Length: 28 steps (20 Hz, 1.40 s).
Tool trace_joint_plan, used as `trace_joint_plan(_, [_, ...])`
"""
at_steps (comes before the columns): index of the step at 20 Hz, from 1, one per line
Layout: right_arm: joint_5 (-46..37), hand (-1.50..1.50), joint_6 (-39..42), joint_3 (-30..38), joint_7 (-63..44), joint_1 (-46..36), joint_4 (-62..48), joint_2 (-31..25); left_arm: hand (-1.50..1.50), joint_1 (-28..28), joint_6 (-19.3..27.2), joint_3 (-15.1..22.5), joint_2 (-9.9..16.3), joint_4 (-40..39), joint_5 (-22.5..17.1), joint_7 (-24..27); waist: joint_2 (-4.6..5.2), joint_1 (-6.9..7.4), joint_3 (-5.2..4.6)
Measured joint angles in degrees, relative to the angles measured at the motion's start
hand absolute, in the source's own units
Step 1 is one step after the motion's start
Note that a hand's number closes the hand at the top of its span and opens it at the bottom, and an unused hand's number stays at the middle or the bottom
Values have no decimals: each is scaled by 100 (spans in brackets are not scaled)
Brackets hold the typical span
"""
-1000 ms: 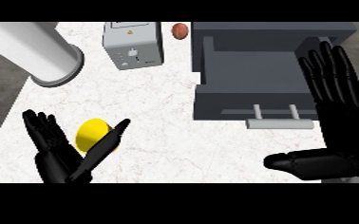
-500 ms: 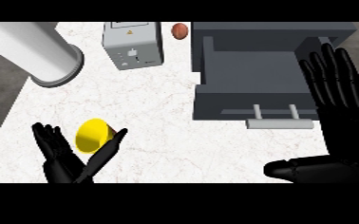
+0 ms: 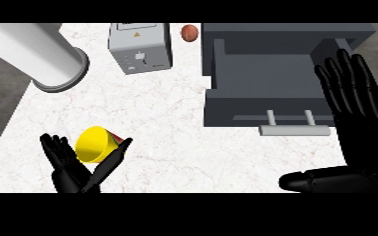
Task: Pick up the cup, place it into the drawer and close the drawer
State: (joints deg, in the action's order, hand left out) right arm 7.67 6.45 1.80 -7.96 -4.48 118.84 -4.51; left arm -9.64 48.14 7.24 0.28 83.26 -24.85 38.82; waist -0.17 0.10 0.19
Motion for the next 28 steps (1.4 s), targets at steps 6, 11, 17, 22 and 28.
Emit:
trace_joint_plan(6, [42,-150,-5,24,-121,-7,111,-9,-150,3,-258,-171,44,-368,-515,704,-13,7,23])
trace_joint_plan(11, [45,-150,-17,72,-102,-134,-36,-8,-150,18,-468,-313,96,-711,-758,1046,-18,15,41])
trace_joint_plan(17, [116,-150,17,92,-204,-67,118,-38,-150,78,-770,-619,146,-1159,-904,1317,-20,11,46])
trace_joint_plan(22, [137,-150,93,101,-120,-34,66,-51,-150,259,-984,-676,179,-1546,-991,1506,-18,9,51])
trace_joint_plan(28, [75,-150,-9,1,-276,-69,206,15,-150,591,-1384,-911,211,-2108,-1219,1812,-19,1,55])
